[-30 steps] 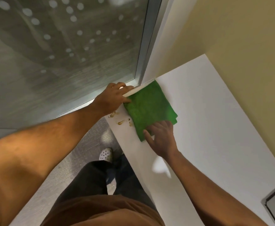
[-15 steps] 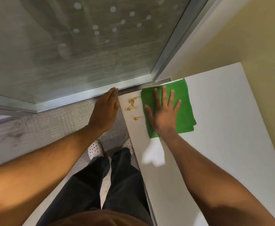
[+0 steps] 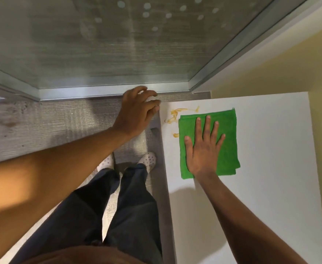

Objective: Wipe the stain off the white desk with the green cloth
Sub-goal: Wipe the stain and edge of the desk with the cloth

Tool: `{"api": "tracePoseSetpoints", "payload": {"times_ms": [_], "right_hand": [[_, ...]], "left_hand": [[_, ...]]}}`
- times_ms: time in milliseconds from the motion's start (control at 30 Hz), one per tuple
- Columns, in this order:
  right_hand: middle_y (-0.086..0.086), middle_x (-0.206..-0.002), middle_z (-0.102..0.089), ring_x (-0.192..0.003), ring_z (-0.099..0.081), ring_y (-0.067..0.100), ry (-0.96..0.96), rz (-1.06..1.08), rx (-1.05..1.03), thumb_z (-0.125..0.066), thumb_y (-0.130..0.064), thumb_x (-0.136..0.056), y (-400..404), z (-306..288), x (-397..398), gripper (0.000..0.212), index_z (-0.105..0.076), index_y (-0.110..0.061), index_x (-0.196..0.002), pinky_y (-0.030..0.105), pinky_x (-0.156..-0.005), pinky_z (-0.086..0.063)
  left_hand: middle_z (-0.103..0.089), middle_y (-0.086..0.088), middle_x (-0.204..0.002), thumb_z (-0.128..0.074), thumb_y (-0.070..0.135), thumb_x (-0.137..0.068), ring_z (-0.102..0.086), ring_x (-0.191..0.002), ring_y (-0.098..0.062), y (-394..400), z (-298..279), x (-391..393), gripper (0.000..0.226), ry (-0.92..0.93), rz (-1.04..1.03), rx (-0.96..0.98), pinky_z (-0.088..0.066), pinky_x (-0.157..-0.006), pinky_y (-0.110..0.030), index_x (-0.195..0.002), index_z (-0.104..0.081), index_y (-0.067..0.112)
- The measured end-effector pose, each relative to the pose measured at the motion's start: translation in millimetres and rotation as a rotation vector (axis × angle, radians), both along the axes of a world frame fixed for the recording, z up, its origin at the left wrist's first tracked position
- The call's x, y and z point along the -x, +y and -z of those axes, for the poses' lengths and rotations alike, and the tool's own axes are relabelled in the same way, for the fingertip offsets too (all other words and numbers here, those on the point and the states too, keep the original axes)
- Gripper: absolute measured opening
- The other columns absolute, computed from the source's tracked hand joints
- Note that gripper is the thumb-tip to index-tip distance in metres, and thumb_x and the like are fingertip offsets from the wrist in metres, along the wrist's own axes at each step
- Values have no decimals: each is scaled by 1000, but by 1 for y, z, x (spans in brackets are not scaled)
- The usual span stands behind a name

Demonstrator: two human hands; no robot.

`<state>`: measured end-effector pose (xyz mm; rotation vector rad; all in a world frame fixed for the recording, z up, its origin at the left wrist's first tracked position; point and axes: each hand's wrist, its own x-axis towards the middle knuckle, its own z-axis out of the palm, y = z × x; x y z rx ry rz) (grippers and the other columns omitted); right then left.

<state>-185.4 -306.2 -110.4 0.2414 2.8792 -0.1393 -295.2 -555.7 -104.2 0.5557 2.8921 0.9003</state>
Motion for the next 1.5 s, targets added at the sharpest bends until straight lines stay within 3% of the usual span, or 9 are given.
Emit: {"api": "tracePoseSetpoints", "payload": {"times_ms": [200,433,533,633,733,900,1067,1333,1500], "right_hand": [[3,-180,-1,-167,3,35,69,134,25,-13,-59,-110,-15,5,54,68,-5,-28,-171,68,-130,-2],[4,-180,2,-166,6,34,52,97,21,-11,-60,-110,-25,1,20,69,-1,-28,-171,68,-131,-1],[4,-180,3,-166,7,35,23,87,2,-6,-61,-110,-34,-2,-15,69,2,-29,-170,68,-131,-2],[5,-180,3,-166,7,36,8,58,1,-7,-60,-110,-34,-3,-19,69,0,-28,-171,69,-130,-2],[4,-180,4,-166,8,35,16,-34,1,-11,-59,-110,-25,-1,2,68,-3,-29,-171,70,-130,-1],[5,-180,-4,-166,1,36,43,-190,-3,-20,-56,-110,-9,1,54,68,-11,-27,-170,69,-130,-3],[2,-179,-14,-166,-8,33,93,-287,33,-18,-62,-108,3,3,94,70,-17,-29,-170,67,-130,-3],[4,-180,-8,-167,-3,33,116,-345,36,-24,-57,-111,16,0,32,67,-15,-28,-170,68,-130,-5],[1,-180,-5,-167,1,31,95,-354,30,-19,-60,-111,23,4,18,68,-10,-29,-170,68,-131,-4]], "left_hand": [[-63,-6,-147,-53,30,-104,-49,-144,-38,-11,3,7,36,101,144,114,-28,-118,-69,-123,-80,18],[-33,-10,-172,-58,25,-100,-31,-158,-39,-21,-1,-7,56,125,214,301,-18,-121,-76,-155,-53,17],[-31,-13,-173,-62,24,-97,-30,-159,-40,-19,-8,-32,67,94,117,243,-17,-122,-76,-160,-44,11],[-49,-21,-160,-70,21,-88,-43,-151,-42,-12,-10,-82,66,103,74,103,-21,-123,-72,-151,-57,6],[-63,-19,-147,-67,29,-90,-55,-144,-37,1,2,-155,55,221,317,69,-22,-126,-63,-141,-67,9],[-33,-19,-172,-50,29,-107,-17,-164,-33,37,27,-215,61,94,580,-106,-13,-133,-55,-161,-42,3],[-11,-17,-178,-42,54,-108,-2,-166,-31,67,50,-222,81,113,544,34,-9,-134,-51,-169,-20,6],[-38,-23,-168,-63,46,-99,-32,-159,-40,70,29,-227,77,233,473,-4,-25,-129,-58,-156,-48,-3],[-27,-22,-172,-57,49,-100,-19,-163,-37,74,27,-241,84,185,411,63,-20,-131,-55,-162,-36,-3]]}}
